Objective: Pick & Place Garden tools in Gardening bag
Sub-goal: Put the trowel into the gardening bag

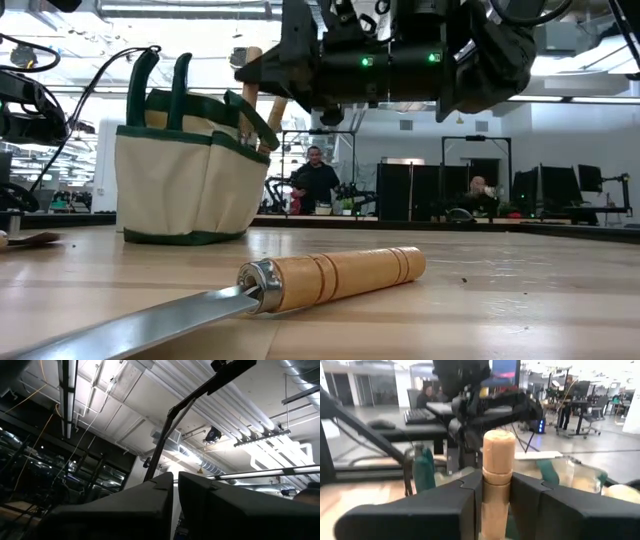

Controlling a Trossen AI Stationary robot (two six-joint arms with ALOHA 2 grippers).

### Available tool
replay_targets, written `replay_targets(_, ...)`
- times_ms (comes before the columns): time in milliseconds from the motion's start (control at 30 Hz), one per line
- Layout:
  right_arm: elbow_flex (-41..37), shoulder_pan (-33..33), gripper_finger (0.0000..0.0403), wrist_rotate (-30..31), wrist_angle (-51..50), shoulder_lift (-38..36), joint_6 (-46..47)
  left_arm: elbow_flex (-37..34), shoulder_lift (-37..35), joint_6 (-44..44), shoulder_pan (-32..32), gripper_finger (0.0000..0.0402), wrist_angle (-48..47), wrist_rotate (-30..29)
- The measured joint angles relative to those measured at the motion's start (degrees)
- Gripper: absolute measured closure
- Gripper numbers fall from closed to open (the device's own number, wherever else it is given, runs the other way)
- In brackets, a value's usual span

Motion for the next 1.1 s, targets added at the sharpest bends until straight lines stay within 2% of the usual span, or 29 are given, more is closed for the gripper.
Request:
replay_targets(133,0.0,0.0,0.0308,0.0,-1.8,0.0,0.0,0.0,0.0,0.0,0.0,0.0382,0.0,0.0)
replay_targets(433,0.0,0.1,0.0276,0.0,-0.9,0.0,-1.9,0.0,0.0,0.0,0.0,0.0382,0.0,-0.2)
replay_targets(633,0.0,0.1,0.0208,-1.3,0.6,-0.1,-2.0,0.0,0.0,0.0,0.0,0.0382,0.0,-0.2)
replay_targets(767,0.0,0.2,0.0152,-1.3,0.1,-2.5,-2.0,0.0,0.0,0.0,0.0,0.0382,0.0,-0.2)
replay_targets(867,0.0,0.2,0.0125,-1.3,-2.5,-5.4,-2.4,0.0,0.0,0.0,0.0,0.0382,0.6,-0.2)
replay_targets(1033,0.0,0.1,0.0111,-1.2,-10.4,-11.7,-4.9,0.0,0.0,0.3,0.0,0.0378,2.2,-0.6)
replay_targets(1100,0.0,0.2,0.0111,-0.3,-14.4,-14.2,-5.2,0.1,0.0,0.7,0.0,0.0372,2.3,-3.7)
